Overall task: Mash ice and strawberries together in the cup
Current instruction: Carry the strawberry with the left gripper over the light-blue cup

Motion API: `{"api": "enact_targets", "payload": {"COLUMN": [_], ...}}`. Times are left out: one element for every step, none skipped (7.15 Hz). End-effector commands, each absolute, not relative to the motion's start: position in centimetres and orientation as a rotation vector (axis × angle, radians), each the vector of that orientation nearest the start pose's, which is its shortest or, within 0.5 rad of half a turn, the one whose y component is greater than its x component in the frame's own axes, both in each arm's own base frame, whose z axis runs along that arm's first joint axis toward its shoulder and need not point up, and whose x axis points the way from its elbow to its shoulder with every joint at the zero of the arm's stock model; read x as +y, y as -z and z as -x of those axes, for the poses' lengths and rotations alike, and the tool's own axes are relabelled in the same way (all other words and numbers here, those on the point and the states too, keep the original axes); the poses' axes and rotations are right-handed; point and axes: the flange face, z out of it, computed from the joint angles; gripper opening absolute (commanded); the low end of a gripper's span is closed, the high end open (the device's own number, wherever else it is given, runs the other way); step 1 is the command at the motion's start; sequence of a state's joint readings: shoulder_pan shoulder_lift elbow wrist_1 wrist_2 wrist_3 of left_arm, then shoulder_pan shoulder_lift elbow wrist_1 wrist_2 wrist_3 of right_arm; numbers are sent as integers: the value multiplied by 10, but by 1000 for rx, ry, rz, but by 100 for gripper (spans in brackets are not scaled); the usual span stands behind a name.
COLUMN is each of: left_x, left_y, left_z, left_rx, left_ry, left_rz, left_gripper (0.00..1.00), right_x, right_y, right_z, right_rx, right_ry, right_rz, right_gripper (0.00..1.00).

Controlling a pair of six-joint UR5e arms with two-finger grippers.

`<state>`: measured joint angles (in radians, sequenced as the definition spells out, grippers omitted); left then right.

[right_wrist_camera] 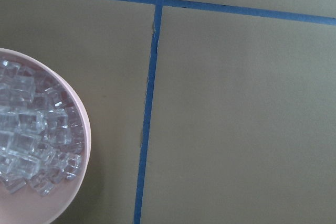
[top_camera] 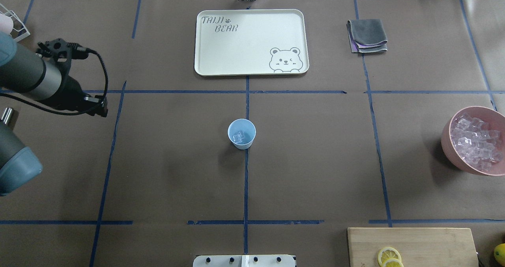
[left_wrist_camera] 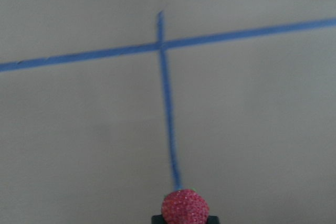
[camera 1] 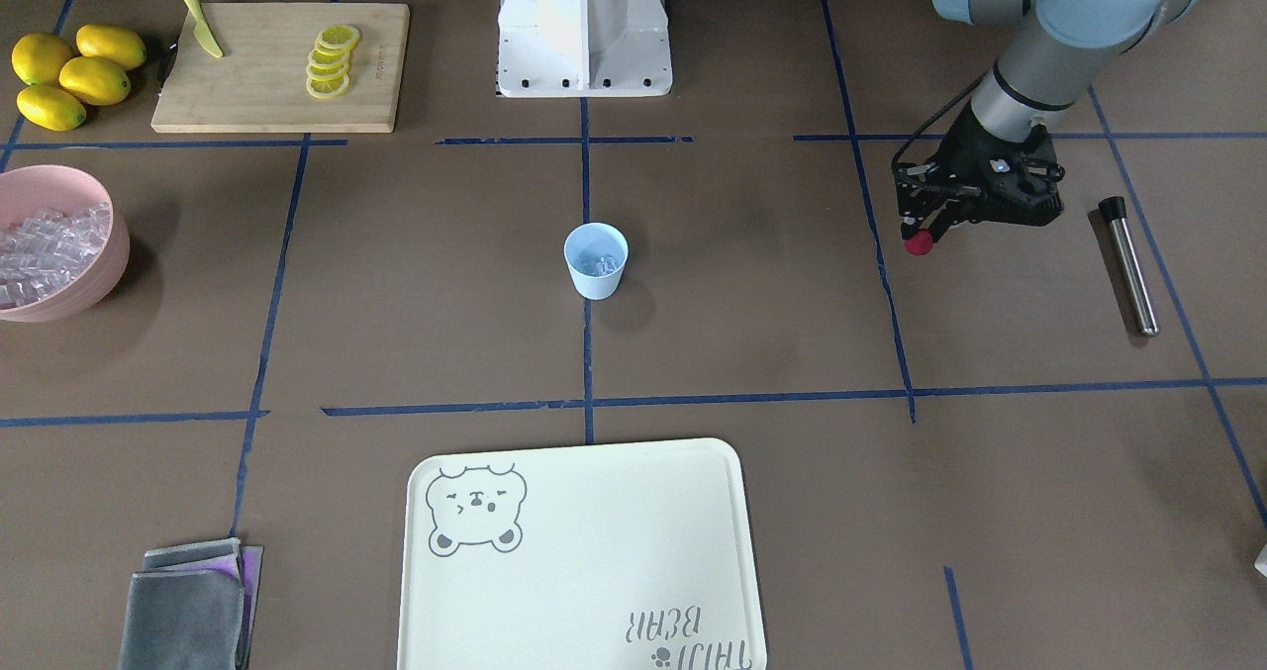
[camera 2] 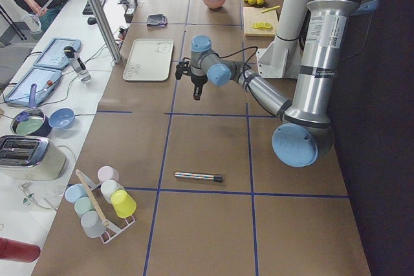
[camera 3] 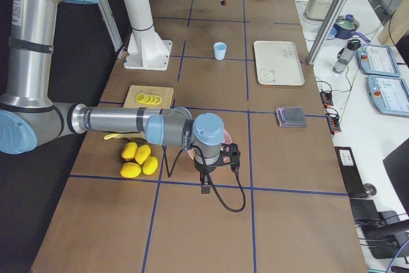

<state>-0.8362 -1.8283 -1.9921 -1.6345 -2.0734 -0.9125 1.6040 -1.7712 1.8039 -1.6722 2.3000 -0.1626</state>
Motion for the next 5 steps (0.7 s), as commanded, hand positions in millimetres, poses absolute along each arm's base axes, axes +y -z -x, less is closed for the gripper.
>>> {"api": "enact_targets", "payload": {"left_x": [-464, -429, -415, -416, -410], "left_y": [-226, -191, -163, -145, -130], "left_z": [-349, -407, -436, -467, -498], "left_rx": [855, 880, 900, 895, 882], "left_ry": [87, 107, 140, 189, 202], "left_rz": [-124, -92, -103, -91, -107], "left_gripper": [0, 0, 0, 0, 0], "right_x": [-399, -399, -397, -397, -397], "right_y": [-647, -647, -647, -646, -646], "right_z": [-81, -80, -80, -80, -80], "right_rx": [-730, -732, -735, -735, -735], "right_ry": [99, 98, 98, 98, 100], "right_rz": [-7, -6, -6, -8, -7], "right_gripper": [100, 100, 100, 100, 100]}}
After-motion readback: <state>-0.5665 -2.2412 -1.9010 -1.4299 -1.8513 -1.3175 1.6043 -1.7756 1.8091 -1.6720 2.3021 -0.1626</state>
